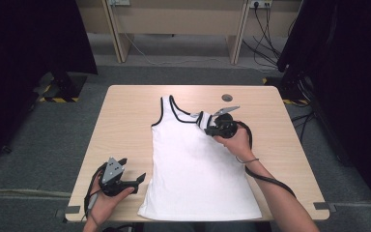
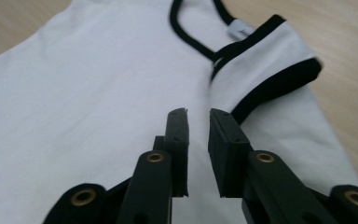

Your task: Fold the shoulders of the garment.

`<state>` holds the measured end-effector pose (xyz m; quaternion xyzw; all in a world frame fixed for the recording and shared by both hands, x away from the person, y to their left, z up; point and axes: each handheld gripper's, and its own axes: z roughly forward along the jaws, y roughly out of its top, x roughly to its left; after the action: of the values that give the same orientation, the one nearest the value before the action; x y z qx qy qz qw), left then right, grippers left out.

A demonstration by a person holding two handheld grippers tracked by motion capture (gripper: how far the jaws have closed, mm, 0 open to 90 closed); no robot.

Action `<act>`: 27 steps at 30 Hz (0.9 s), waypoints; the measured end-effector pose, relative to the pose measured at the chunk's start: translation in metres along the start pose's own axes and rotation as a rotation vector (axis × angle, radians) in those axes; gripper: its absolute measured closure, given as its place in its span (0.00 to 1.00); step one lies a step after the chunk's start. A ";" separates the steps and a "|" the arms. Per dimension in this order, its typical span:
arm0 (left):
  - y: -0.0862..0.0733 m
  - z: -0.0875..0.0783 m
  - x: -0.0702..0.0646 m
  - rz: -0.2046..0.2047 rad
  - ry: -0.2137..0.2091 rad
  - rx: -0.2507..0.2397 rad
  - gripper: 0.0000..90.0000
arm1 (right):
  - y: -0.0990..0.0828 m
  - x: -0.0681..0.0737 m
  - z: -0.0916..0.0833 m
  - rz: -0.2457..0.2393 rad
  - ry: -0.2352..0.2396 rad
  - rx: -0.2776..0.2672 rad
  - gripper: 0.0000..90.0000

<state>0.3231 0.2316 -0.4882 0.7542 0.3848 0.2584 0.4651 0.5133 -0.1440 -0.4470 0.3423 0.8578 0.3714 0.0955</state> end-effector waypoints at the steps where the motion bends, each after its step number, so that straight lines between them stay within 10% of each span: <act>1: 0.000 0.000 0.000 -0.001 0.000 0.001 0.12 | 0.001 0.001 -0.003 -0.007 0.010 -0.004 0.79; 9: 0.000 0.000 0.000 0.002 0.000 0.005 0.12 | 0.032 -0.047 -0.005 0.191 -0.119 -0.048 0.67; 17: 0.000 0.000 -0.001 0.007 0.001 0.005 0.11 | 0.043 -0.074 0.028 0.306 -0.084 0.037 0.48; 27: 0.000 0.000 0.000 -0.004 0.008 0.003 0.09 | 0.041 -0.069 0.033 0.309 -0.027 -0.005 0.89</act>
<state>0.3226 0.2317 -0.4883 0.7531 0.3884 0.2600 0.4630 0.5996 -0.1505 -0.4472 0.4748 0.7926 0.3793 0.0495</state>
